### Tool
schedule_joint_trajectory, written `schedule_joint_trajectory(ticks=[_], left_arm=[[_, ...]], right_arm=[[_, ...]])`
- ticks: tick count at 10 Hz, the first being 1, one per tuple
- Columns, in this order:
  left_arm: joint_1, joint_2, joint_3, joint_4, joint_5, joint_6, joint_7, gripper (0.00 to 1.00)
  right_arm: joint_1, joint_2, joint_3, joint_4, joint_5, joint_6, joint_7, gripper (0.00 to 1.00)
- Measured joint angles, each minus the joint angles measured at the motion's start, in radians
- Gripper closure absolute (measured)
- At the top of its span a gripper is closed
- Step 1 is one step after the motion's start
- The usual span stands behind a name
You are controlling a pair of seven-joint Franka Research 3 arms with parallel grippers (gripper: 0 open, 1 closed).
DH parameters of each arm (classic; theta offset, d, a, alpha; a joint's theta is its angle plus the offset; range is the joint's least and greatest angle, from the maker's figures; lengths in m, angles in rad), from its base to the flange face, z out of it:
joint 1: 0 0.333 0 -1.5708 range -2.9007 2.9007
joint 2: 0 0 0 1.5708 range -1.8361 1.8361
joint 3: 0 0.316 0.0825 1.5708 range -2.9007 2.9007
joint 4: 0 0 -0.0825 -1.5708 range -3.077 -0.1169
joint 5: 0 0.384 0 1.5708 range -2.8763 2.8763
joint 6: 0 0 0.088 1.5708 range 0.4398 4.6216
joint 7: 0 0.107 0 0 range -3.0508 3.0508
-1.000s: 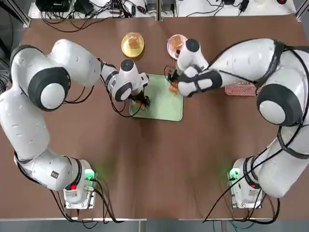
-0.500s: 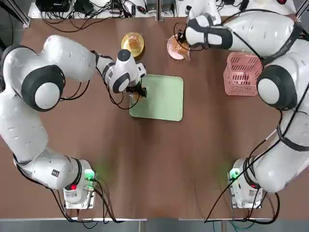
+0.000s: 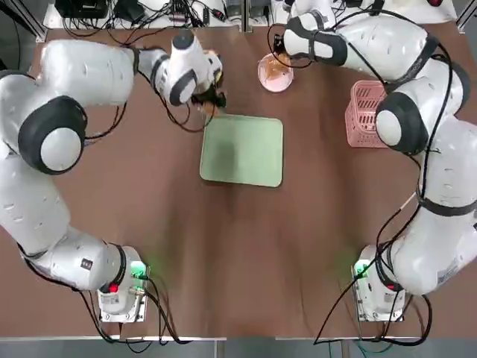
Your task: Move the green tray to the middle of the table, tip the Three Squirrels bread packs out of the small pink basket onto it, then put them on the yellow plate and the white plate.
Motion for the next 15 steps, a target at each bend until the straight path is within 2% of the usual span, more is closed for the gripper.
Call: schedule_joint_trajectory(ticks=[2,4,6,9,12,15], left_arm=[[0.079,0.035,0.005,0.134,0.000,-0.022,0.013,0.46],[0.111,0.131,0.008,0.280,0.015,-0.025,0.015,0.45],[0.116,0.245,0.020,0.392,0.067,-0.025,0.015,0.45],[0.105,0.369,0.034,0.542,0.091,-0.025,0.015,0.46],[0.091,0.457,0.065,0.642,0.117,-0.025,0.029,0.46],[0.003,0.562,0.141,0.688,0.117,0.029,0.022,0.46]], right_arm=[[0.000,0.072,0.000,0.116,-0.001,-0.001,0.000,0.57],[-0.001,0.144,0.001,0.218,-0.001,-0.001,-0.001,0.57],[0.000,0.194,0.002,0.275,-0.002,-0.001,-0.040,0.57],[-0.002,0.233,0.002,0.290,-0.003,0.033,-0.176,0.57],[-0.010,0.267,0.001,0.292,-0.003,0.107,-0.238,0.58],[-0.013,0.292,0.002,0.294,-0.003,0.145,-0.253,0.58]])
